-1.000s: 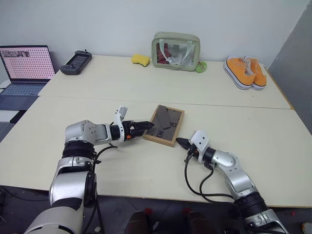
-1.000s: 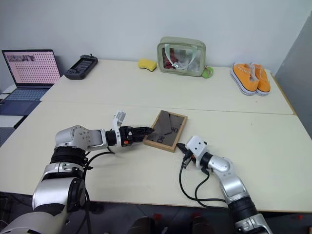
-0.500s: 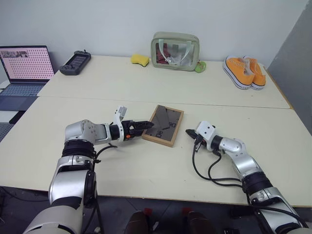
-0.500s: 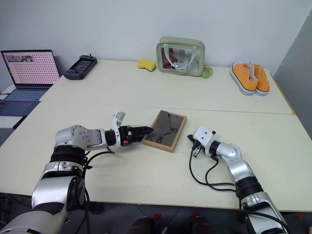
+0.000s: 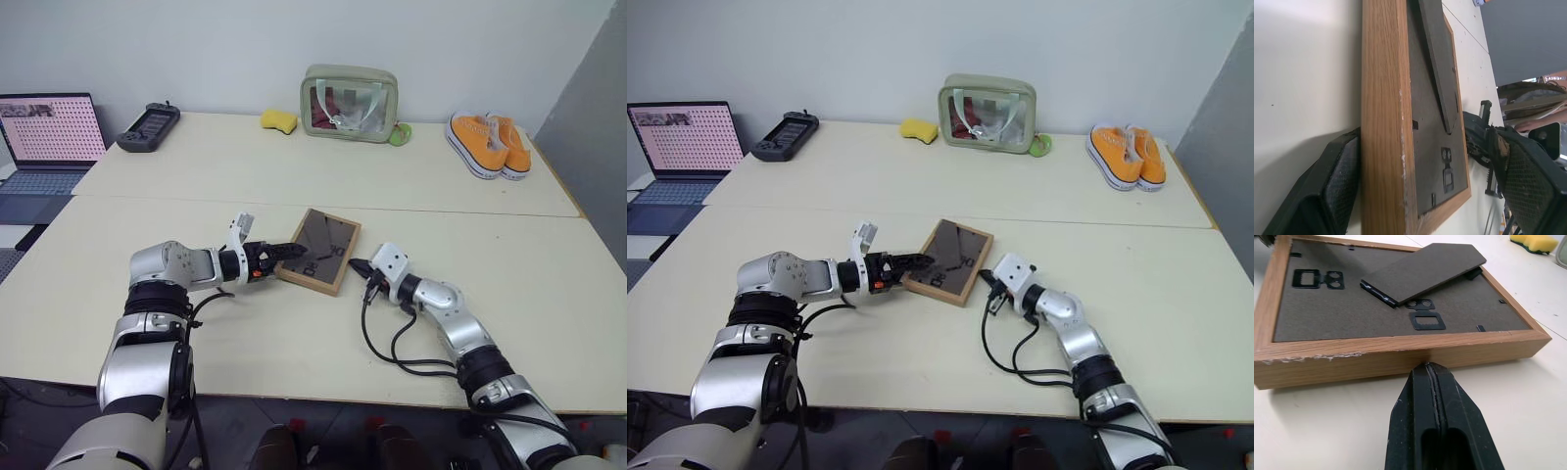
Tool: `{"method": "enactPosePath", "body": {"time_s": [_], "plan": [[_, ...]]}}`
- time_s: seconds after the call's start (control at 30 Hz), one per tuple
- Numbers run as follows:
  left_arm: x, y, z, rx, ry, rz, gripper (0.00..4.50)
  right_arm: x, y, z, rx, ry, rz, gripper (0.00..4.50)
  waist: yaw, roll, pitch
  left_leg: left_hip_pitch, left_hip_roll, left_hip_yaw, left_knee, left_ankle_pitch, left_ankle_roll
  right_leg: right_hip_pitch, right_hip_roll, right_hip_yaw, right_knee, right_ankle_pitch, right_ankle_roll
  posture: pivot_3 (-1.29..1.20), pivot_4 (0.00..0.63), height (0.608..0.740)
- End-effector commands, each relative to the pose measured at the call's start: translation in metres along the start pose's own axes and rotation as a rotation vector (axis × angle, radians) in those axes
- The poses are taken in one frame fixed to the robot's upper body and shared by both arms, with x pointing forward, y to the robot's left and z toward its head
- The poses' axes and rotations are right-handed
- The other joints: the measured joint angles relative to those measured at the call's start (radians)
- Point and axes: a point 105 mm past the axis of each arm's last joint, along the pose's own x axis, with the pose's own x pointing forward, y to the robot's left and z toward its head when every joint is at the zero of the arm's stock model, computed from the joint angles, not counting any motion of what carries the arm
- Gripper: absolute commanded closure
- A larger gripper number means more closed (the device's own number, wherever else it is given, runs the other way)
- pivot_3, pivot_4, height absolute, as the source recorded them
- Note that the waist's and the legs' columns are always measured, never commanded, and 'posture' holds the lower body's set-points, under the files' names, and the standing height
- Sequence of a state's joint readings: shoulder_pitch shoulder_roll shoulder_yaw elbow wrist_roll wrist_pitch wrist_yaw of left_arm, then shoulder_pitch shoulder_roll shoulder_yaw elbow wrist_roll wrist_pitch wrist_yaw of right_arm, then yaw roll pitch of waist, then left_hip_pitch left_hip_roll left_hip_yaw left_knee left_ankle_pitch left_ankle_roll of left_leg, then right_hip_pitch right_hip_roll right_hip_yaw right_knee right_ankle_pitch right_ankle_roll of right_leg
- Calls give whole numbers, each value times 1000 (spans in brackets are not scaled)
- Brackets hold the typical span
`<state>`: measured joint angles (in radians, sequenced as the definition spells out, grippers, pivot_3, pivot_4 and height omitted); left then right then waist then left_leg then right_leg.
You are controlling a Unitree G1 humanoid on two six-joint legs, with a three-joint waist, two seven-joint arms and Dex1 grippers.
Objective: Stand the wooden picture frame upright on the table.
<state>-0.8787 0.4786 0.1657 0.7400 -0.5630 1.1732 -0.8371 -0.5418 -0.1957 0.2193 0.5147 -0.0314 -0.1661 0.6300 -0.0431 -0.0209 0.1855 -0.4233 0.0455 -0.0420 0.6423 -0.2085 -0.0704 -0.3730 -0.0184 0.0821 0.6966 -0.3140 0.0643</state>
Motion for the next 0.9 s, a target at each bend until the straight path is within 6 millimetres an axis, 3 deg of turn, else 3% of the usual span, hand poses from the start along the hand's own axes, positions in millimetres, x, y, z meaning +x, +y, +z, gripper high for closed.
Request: {"method": "enactPosePath", "body": {"time_s": [0.03, 0.33, 0.73, 0.9], "plan": [[1, 7, -3, -8, 13, 49, 413, 3, 10, 3, -2, -12, 21, 4500, 0, 0, 0, 0, 0, 0, 0, 0, 0, 0, 0, 0, 0, 0, 0, 0, 150, 740], [1, 5, -1, -5, 12, 42, 413, 2, 6, 2, 1, -8, 8, 4500, 0, 0, 0, 0, 0, 0, 0, 0, 0, 0, 0, 0, 0, 0, 0, 0, 150, 740], [1, -5, 5, -26, -10, -13, 2666, 5, 1, 5, -6, -10, 3, 4500, -9, 0, 0, 0, 0, 0, -1, 0, 0, 0, 0, 0, 0, 0, 0, 0, 150, 740], [1, -7, 8, -35, -22, -26, 3214, 6, 0, 5, -6, -12, 3, 4500, -9, 0, 0, 0, 0, -1, -1, 0, 0, 0, 0, -1, -1, 0, 0, 0, 150, 740]]}}
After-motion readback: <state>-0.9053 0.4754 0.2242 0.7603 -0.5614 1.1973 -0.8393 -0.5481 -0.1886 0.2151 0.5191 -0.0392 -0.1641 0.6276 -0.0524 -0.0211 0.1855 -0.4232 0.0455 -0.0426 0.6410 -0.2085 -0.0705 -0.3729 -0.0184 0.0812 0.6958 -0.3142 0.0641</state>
